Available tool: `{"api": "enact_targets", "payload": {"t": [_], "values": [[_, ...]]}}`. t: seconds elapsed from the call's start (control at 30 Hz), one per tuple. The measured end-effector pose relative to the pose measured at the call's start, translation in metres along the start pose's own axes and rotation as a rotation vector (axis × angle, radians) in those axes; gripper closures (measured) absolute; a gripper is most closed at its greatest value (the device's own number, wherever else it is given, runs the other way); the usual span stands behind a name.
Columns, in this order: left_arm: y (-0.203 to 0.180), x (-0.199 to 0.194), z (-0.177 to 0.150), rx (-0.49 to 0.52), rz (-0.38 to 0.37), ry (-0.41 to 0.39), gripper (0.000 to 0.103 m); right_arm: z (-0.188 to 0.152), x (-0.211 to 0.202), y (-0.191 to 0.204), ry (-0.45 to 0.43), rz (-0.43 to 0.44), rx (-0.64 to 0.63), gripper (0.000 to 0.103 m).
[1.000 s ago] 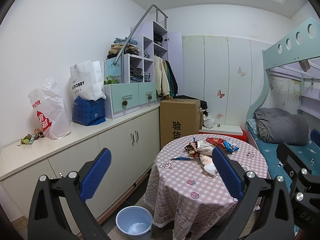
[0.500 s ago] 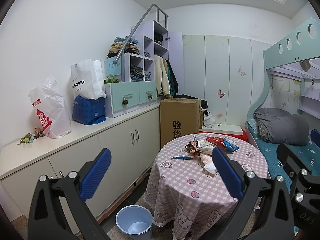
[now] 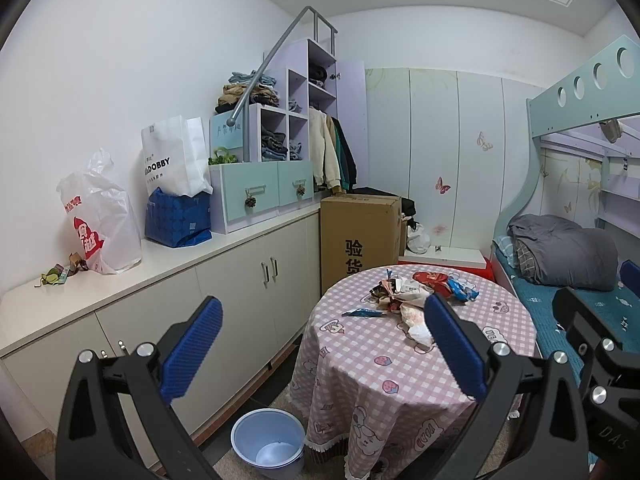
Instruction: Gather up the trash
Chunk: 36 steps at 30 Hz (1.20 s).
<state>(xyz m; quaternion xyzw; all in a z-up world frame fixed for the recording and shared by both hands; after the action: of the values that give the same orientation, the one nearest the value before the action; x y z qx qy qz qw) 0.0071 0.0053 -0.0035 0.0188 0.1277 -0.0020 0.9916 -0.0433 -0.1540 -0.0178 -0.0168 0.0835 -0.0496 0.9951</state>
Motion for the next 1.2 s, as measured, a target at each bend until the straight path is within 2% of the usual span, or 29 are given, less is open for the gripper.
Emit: {"api": "enact_targets", "payload": {"t": [1.2], "values": [[0.0011,0.0021,-0.009,-0.002,0.0,0.005,0.004,-0.0096,0.0023,0.0042,0.008,0.001,0.001,0.006]]}}
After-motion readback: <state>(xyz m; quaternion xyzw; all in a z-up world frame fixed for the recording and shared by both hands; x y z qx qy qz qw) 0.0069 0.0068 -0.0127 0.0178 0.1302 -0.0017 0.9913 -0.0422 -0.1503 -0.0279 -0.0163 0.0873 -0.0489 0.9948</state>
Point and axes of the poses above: each gripper's, at about its wrist camera, not at the fingertips, and x roughly the way its jaws point, y to its left, z to its top, the point moved 1 cm from there along x, roughly the way its jaws point
